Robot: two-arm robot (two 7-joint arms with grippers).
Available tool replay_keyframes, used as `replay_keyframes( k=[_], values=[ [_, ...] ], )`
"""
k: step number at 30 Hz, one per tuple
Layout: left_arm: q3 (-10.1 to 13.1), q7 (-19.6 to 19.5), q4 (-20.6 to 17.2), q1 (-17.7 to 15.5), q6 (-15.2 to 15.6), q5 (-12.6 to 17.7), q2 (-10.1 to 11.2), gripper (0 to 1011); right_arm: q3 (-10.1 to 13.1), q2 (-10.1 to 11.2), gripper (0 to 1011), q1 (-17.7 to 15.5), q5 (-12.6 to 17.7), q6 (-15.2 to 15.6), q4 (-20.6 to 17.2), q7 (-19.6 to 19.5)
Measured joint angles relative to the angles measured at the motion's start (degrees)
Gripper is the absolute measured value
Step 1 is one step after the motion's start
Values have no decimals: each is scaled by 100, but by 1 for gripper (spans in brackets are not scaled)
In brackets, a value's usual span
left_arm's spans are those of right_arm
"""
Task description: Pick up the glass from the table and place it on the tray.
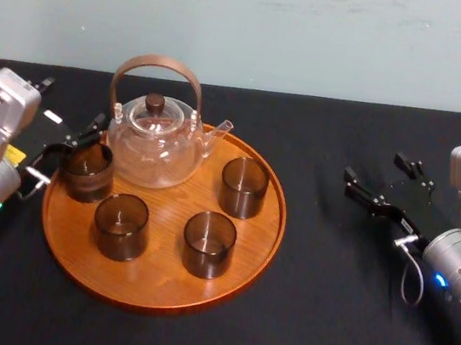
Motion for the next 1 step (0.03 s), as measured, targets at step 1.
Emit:
replay_keyframes(
  k=[1],
  values=[
    [0, 0, 0, 0, 0, 0, 0, 1001, 0, 0, 1002, 0, 0, 0, 0, 0]
  ],
)
